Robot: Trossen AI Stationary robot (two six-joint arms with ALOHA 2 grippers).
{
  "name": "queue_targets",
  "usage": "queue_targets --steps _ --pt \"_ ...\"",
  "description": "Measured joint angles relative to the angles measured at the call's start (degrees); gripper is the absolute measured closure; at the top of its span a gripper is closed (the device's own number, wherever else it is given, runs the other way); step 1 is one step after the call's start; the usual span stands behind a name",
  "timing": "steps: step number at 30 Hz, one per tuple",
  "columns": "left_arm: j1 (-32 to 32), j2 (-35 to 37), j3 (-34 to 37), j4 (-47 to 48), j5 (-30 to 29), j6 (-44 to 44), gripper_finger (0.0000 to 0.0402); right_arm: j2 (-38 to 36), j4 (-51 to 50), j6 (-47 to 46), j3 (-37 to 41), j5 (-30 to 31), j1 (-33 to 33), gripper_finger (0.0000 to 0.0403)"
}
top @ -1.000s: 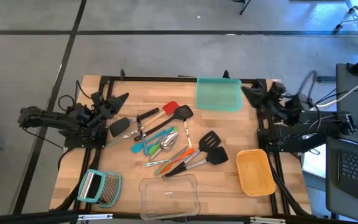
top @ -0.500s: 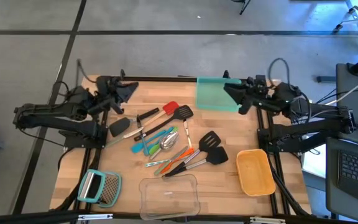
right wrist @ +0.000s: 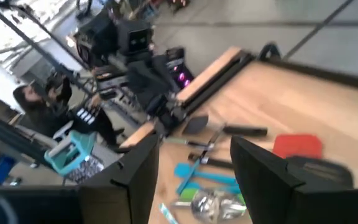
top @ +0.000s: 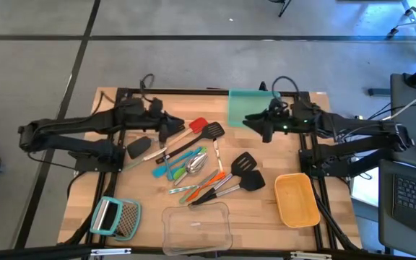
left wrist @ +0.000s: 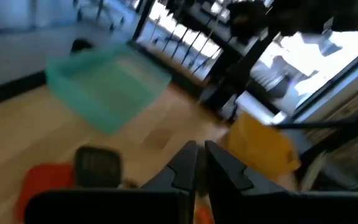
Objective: Pick & Place Kitchen Items
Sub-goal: Put the black spatula into the green bin
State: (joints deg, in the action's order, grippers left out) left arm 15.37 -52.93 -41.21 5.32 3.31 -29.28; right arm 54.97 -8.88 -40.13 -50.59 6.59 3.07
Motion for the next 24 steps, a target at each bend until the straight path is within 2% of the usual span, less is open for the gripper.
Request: queue_targets --steps 4,8,17,21,24 --pt "2.26 -3.86 0.02 9.64 -0.41 4.22 0.0377 2.58 0.05 -1.26 0.0 -3.05 -0.05 0.0201" --pt "3.28 -7.83 0.02 14.08 1.03 7.46 0.0377 4.58 -0.05 -1.35 0.0 -5.27 -0.07 0.0201" --pt "2.63 -16.42 0.48 11.77 1.66 8.86 0.0377 9.05 0.02 -3.14 0.0 -10.11 -0.17 0.0201" --pt "2.59 -20.84 0.48 10.48 0.72 4.57 0.037 10.28 0.09 -3.53 0.02 -11.71 -0.26 0.0201" --pt "2.87 -24.86 0.48 8.4 2.47 2.06 0.0349 11.07 -0.06 -4.27 0.02 -13.3 -0.26 0.0201"
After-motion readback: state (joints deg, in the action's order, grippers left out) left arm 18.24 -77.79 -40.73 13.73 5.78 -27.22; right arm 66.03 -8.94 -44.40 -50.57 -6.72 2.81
